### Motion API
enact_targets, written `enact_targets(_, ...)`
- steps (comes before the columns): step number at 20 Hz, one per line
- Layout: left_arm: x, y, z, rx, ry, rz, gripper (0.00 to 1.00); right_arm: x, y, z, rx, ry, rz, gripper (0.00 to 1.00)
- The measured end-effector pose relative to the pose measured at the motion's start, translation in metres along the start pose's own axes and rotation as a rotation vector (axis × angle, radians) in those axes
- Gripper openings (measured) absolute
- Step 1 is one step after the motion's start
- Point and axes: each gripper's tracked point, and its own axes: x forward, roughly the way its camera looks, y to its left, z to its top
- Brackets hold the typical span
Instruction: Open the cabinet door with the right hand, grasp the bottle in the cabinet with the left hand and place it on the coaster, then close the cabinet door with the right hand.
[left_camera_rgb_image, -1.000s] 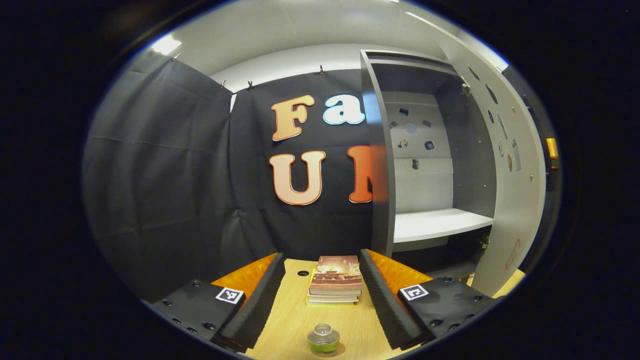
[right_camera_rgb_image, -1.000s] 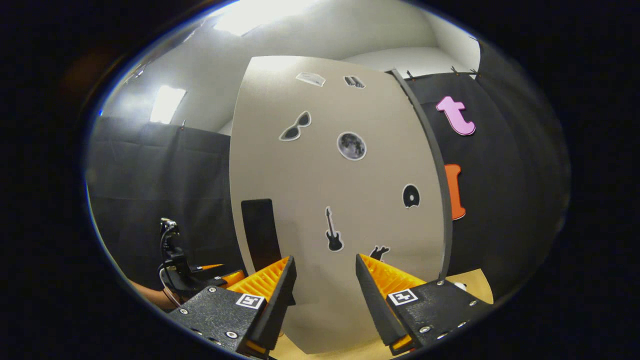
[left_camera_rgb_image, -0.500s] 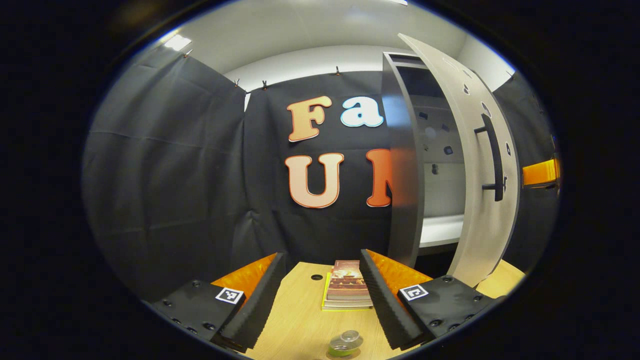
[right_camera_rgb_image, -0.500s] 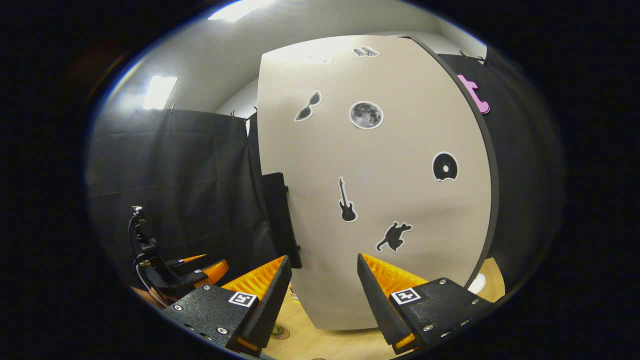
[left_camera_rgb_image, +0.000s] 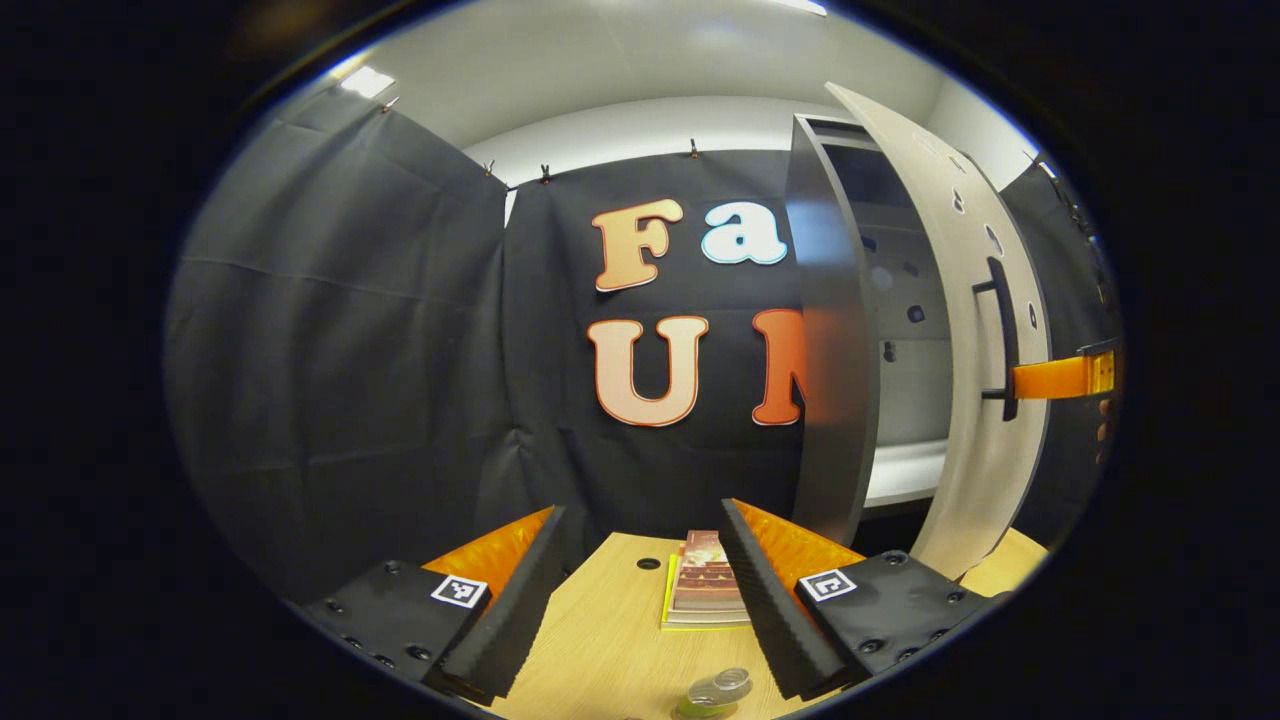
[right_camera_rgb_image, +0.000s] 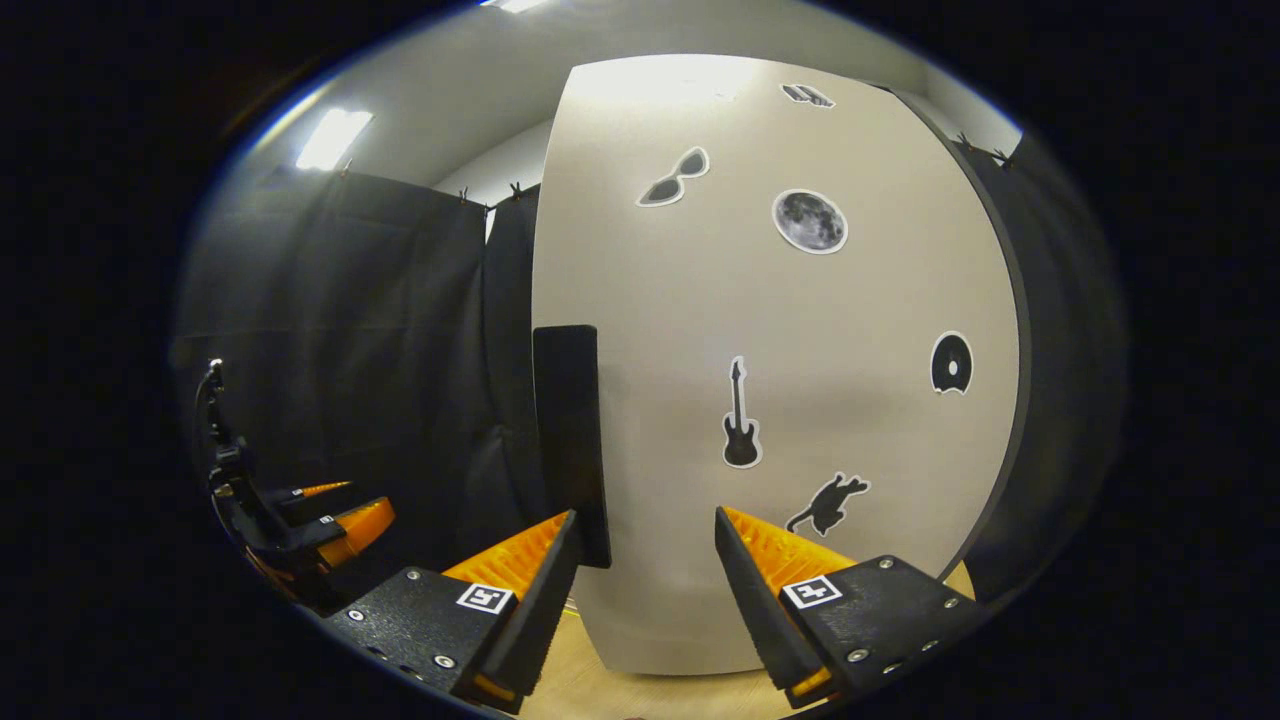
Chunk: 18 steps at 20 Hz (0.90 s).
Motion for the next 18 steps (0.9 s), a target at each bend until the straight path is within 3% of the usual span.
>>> enact_targets(3, 0.012, 0.001, -0.009, 0.005, 0.023, -0.025, 0.96, 0.002, 0.001, 0.000, -0.029, 0.015, -0.048, 0.83)
enact_targets(6, 0.016, -0.004, -0.009, 0.008, 0.034, -0.052, 1.00, 0.006, 0.004, -0.002, -0.044, 0.037, -0.087, 0.83)
enact_targets(13, 0.022, -0.019, -0.013, -0.005, 0.061, -0.108, 0.98, 0.015, 0.005, -0.006, 0.057, 0.043, -0.164, 0.84)
enact_targets(18, 0.026, -0.031, -0.004, -0.013, 0.065, -0.135, 1.00, 0.018, 0.001, -0.005, 0.036, 0.031, -0.194, 0.84)
